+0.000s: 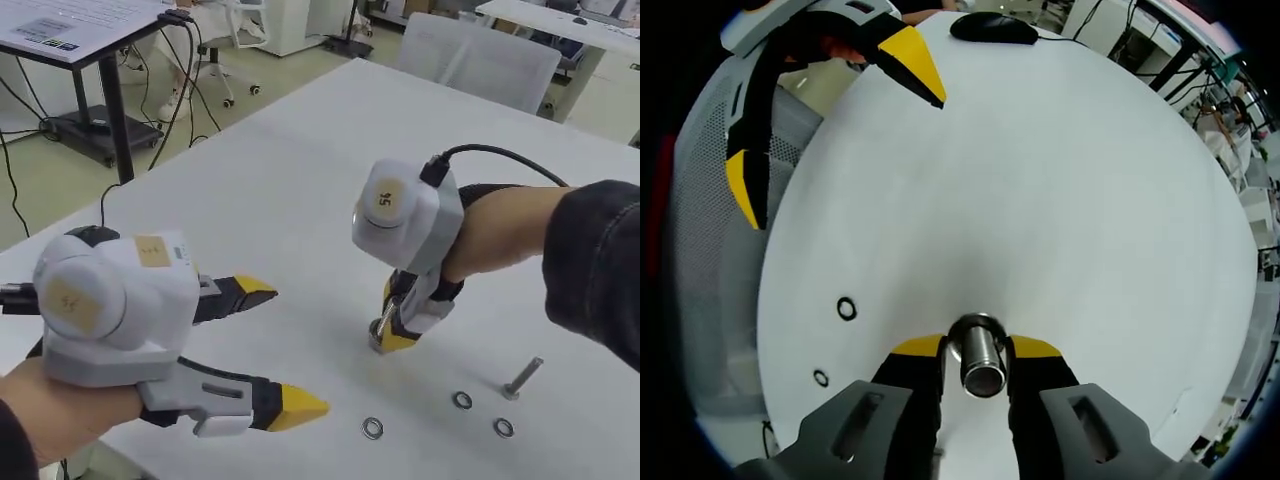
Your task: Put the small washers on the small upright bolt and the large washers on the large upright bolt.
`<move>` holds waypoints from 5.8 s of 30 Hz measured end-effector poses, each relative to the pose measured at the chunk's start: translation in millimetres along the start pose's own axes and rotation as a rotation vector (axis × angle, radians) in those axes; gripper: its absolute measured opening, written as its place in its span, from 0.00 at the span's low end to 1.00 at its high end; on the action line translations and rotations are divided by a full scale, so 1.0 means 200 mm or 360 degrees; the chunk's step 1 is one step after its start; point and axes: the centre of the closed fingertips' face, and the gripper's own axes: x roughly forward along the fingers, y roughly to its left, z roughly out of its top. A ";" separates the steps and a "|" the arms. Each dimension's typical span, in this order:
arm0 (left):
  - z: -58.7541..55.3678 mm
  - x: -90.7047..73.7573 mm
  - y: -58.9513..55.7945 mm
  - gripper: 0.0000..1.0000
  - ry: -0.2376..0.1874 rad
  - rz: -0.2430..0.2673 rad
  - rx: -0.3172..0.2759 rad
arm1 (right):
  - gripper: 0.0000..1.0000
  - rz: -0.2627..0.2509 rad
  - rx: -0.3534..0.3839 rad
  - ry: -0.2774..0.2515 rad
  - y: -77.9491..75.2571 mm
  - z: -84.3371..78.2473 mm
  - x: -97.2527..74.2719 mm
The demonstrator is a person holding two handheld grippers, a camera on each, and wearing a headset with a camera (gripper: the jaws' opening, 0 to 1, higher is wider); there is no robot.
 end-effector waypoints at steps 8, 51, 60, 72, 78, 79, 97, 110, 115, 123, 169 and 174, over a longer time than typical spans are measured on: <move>0.00 -0.01 0.00 0.71 0.0002 -0.0008 0.0001 | 0.28 -0.0008 0.0013 -0.0016 0.00 0.00 -0.02; 0.09 0.01 -0.04 0.68 0.0009 -0.0049 0.0103 | 0.29 -0.0121 0.0181 -0.0105 0.18 -0.21 -0.21; 0.10 0.01 -0.05 0.67 0.0007 -0.0055 0.0115 | 0.29 -0.0105 0.0187 -0.0112 0.27 -0.21 -0.21; 0.11 -0.01 -0.06 0.67 -0.0004 -0.0055 0.0125 | 0.29 -0.0069 0.0166 -0.0122 0.39 -0.17 -0.19; 0.11 -0.02 -0.06 0.66 -0.0009 -0.0054 0.0129 | 0.29 -0.0055 0.0143 -0.0130 0.44 -0.14 -0.19; 0.12 -0.02 -0.06 0.66 -0.0010 -0.0054 0.0131 | 0.29 -0.0052 0.0137 -0.0130 0.44 -0.13 -0.18; 0.11 -0.05 -0.06 0.66 -0.0022 -0.0047 0.0133 | 0.28 0.0010 0.0047 -0.0129 0.50 0.01 -0.12; 0.11 -0.06 -0.05 0.65 -0.0028 -0.0038 0.0124 | 0.26 0.0065 0.0024 -0.0105 0.50 0.06 -0.02; 0.10 -0.06 -0.05 0.65 -0.0032 -0.0036 0.0116 | 0.25 0.0077 0.0012 -0.0093 0.50 0.07 0.00; 0.09 -0.07 -0.05 0.64 -0.0037 -0.0028 0.0108 | 0.23 0.0081 -0.0003 -0.0064 0.49 0.07 0.04; 0.09 -0.07 -0.06 0.62 -0.0030 -0.0026 0.0101 | 0.15 -0.0007 -0.0045 -0.0013 0.50 0.06 0.06; 0.10 -0.07 -0.07 0.62 -0.0027 -0.0032 0.0112 | 0.14 -0.0007 -0.0027 -0.0026 0.49 0.06 0.06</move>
